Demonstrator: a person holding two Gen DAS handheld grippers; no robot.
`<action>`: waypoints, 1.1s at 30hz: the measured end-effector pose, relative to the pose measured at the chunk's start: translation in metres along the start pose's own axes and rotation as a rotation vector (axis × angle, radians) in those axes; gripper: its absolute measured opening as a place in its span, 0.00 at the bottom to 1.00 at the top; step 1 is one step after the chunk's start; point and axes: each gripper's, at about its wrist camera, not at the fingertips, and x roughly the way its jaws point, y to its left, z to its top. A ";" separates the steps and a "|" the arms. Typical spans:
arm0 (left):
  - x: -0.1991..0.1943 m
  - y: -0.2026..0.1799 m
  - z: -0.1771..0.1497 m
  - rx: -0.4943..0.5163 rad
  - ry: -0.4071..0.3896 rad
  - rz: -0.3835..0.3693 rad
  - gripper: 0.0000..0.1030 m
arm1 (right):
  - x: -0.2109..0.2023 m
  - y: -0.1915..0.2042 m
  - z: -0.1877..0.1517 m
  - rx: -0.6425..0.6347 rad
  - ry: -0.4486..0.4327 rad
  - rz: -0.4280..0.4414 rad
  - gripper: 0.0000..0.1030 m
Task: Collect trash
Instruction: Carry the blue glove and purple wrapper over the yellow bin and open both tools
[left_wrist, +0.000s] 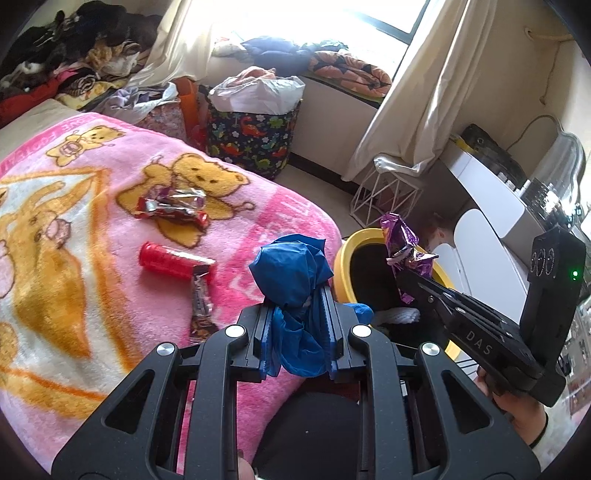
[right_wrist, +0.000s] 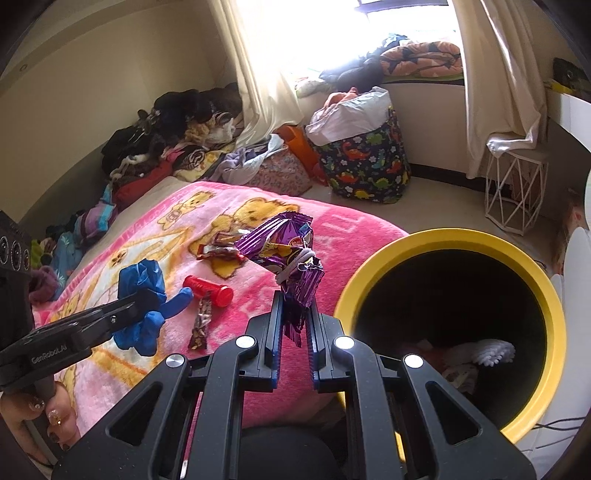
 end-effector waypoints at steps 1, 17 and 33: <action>0.001 -0.002 0.000 0.003 0.001 -0.003 0.15 | -0.002 -0.003 0.000 0.008 -0.004 -0.006 0.11; 0.017 -0.039 0.006 0.058 0.012 -0.046 0.15 | -0.018 -0.048 -0.001 0.100 -0.041 -0.070 0.11; 0.041 -0.081 0.007 0.121 0.032 -0.098 0.15 | -0.026 -0.093 -0.009 0.194 -0.053 -0.138 0.11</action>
